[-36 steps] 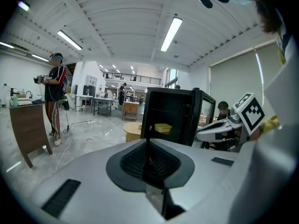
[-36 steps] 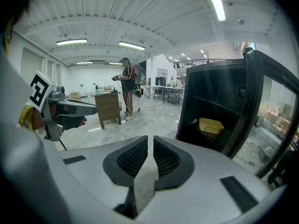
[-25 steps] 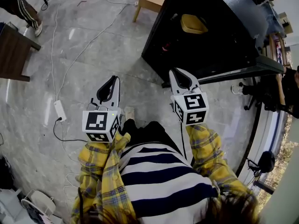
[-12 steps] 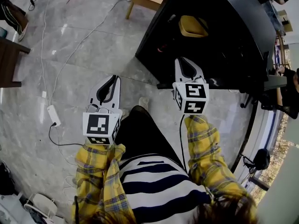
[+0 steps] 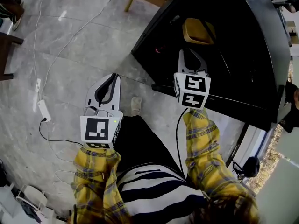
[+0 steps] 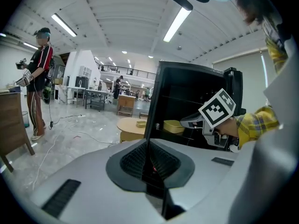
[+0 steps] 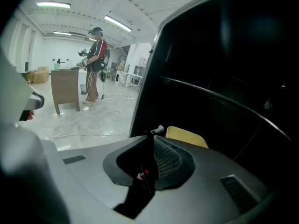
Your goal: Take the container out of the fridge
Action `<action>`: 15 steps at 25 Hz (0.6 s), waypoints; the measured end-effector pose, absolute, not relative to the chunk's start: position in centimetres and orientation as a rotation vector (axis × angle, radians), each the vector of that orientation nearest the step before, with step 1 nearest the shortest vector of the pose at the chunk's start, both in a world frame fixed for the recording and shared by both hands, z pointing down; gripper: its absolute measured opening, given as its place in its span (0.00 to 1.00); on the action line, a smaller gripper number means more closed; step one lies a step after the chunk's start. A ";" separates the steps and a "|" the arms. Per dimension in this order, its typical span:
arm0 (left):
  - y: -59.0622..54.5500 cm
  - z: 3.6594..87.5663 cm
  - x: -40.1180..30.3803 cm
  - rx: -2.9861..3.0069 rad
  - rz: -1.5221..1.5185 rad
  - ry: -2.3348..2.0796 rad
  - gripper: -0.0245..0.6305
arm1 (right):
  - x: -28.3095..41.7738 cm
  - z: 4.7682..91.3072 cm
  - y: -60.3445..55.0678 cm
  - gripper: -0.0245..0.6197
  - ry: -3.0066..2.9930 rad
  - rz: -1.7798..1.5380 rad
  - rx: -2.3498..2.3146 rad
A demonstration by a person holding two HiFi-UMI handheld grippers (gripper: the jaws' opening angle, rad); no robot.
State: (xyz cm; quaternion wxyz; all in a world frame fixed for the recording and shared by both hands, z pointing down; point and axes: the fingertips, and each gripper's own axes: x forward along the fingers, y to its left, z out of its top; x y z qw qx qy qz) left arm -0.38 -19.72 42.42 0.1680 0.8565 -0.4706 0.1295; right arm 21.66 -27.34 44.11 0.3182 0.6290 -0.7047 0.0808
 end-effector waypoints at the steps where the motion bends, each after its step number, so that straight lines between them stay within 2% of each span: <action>1: -19.9 42.7 -0.2 2.427 0.366 -1.345 0.09 | 22.0 44.4 -27.7 0.09 -1.847 0.207 1.654; 5: -20.9 43.6 0.2 2.403 0.352 -1.356 0.09 | 22.7 45.6 -29.3 0.16 -1.821 0.206 1.642; 15: -23.1 46.5 2.1 2.355 0.342 -1.354 0.09 | 23.9 47.5 -33.1 0.18 -1.751 0.158 1.638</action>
